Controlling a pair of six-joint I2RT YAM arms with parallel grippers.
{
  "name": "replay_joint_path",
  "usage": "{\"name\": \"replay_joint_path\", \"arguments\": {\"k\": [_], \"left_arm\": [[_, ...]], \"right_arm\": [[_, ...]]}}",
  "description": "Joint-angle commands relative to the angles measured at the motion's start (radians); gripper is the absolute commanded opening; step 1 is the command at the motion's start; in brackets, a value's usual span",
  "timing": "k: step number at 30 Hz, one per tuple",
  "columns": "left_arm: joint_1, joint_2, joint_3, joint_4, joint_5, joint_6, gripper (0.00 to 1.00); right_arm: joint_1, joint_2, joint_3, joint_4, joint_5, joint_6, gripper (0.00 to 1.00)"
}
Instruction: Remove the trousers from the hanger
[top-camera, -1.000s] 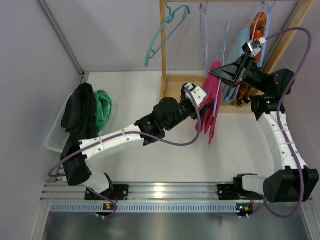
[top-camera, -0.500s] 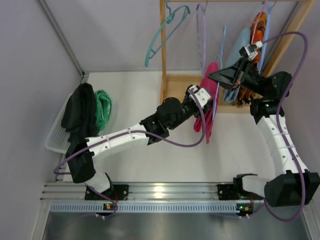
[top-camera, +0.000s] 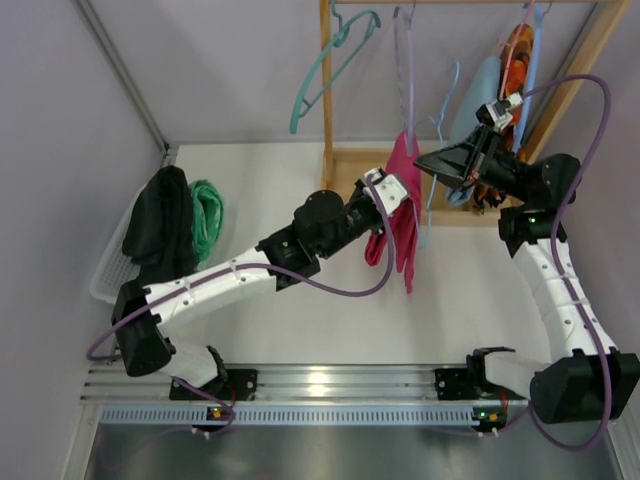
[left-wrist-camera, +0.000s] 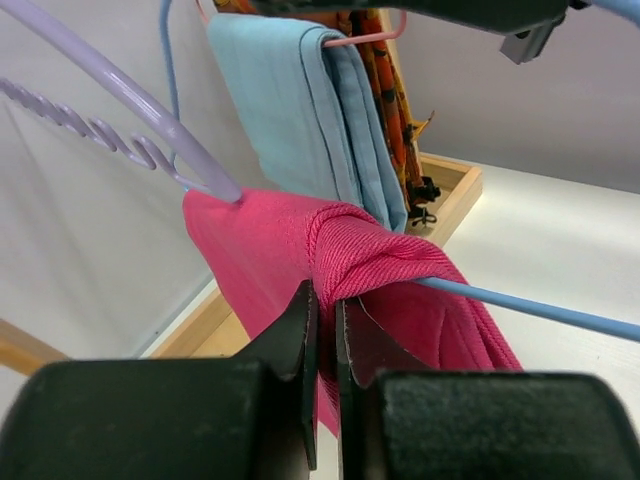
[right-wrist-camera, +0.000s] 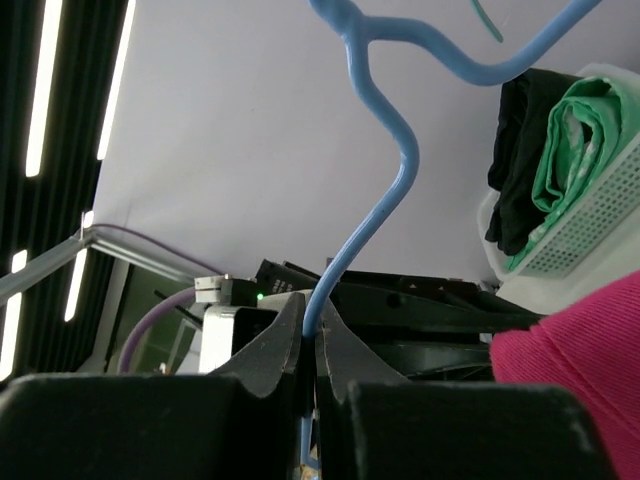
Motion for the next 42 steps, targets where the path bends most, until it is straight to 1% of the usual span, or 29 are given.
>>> {"name": "replay_joint_path", "arguments": {"k": [1, 5, 10, 15, 19, 22, 26, 28, 32, 33, 37, 42], "left_arm": [[0.019, -0.11, 0.09, 0.037, -0.014, 0.013, 0.0], [0.017, -0.154, 0.137, -0.021, -0.005, 0.005, 0.0], [0.019, -0.182, 0.202, -0.054, -0.017, 0.013, 0.0], [0.017, -0.2, 0.274, -0.084, 0.026, 0.011, 0.0], [0.019, -0.219, 0.277, -0.103, 0.015, 0.018, 0.0], [0.036, -0.222, 0.291, -0.101, 0.015, 0.005, 0.0], [0.063, -0.216, 0.326, -0.1, 0.017, -0.004, 0.0], [0.079, -0.216, 0.346, -0.1, 0.018, -0.005, 0.0], [0.112, -0.21, 0.409, -0.118, 0.017, -0.031, 0.0], [0.12, -0.206, 0.423, -0.135, 0.017, -0.042, 0.0], [0.18, -0.216, 0.458, -0.163, 0.031, -0.085, 0.0], [0.238, -0.265, 0.401, -0.17, 0.072, -0.133, 0.0]], "right_arm": [[0.006, -0.044, -0.021, 0.146, 0.014, -0.049, 0.0], [0.001, -0.036, -0.077, 0.177, 0.013, -0.049, 0.0], [-0.016, -0.019, -0.178, 0.192, 0.002, -0.066, 0.0], [-0.036, -0.001, -0.25, 0.192, 0.004, -0.086, 0.0], [-0.05, 0.007, -0.294, 0.162, -0.001, -0.141, 0.0], [-0.053, 0.005, -0.321, 0.085, -0.007, -0.231, 0.0], [-0.053, 0.002, -0.341, -0.071, -0.01, -0.363, 0.0], [-0.053, 0.002, -0.339, -0.133, -0.004, -0.45, 0.0], [-0.053, 0.013, -0.321, -0.316, 0.019, -0.618, 0.0], [-0.053, 0.016, -0.318, -0.329, 0.022, -0.654, 0.0], [-0.054, 0.028, -0.313, -0.361, 0.024, -0.688, 0.0], [-0.054, 0.045, -0.295, -0.414, 0.025, -0.736, 0.0]]}}
